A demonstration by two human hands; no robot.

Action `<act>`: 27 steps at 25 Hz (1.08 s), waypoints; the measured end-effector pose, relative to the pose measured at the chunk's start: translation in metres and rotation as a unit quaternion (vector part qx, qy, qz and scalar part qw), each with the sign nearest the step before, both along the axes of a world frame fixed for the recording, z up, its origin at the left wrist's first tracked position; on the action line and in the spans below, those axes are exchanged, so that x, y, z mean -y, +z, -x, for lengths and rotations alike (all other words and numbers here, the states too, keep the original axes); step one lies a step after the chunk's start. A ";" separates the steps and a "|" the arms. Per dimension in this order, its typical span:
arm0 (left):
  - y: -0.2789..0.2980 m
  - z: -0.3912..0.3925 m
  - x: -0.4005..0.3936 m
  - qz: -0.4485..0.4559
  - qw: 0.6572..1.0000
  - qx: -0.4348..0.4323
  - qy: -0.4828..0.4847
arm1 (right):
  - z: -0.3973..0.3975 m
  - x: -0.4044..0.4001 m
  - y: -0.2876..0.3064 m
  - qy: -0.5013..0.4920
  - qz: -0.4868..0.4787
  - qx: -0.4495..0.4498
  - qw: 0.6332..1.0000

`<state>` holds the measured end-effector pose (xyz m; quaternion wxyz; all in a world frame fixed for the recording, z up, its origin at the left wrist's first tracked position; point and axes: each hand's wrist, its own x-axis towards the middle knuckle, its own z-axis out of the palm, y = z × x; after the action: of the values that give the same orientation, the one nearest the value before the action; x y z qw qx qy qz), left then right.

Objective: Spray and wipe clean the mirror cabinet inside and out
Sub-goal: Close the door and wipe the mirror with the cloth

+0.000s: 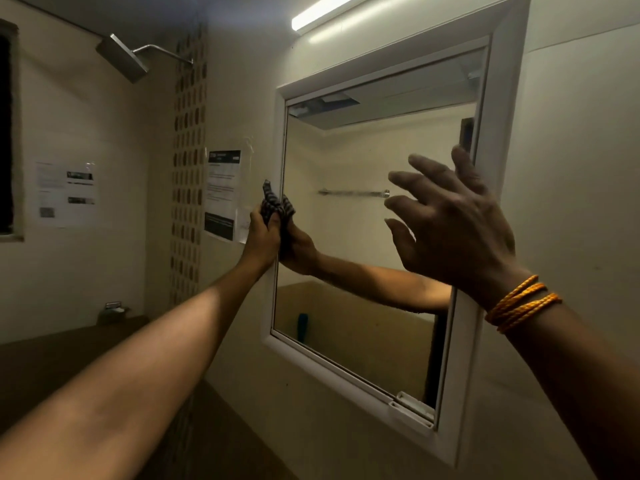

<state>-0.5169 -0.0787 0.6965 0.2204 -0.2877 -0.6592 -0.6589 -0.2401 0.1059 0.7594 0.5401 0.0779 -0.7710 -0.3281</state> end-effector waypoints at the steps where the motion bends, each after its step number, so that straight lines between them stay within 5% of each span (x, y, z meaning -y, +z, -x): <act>1: -0.012 0.000 -0.002 -0.001 1.000 0.004 0.007 | -0.001 0.000 -0.010 -0.001 -0.003 0.003 1.000; 11: -0.110 -0.010 -0.013 0.005 0.986 0.156 0.054 | -0.005 -0.008 -0.076 0.051 0.006 -0.017 0.999; 18: -0.142 -0.013 -0.028 -0.023 0.933 0.330 0.140 | -0.008 -0.005 -0.079 0.084 0.031 -0.042 0.995; 27: -0.164 -0.070 -0.056 -0.324 0.826 0.460 0.033 | -0.008 -0.002 -0.081 0.103 0.045 -0.072 0.991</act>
<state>-0.4472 -0.0228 0.5325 -0.0062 0.1584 -0.4418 -0.8830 -0.2324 0.1076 0.6782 0.6283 0.1085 -0.7320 -0.2401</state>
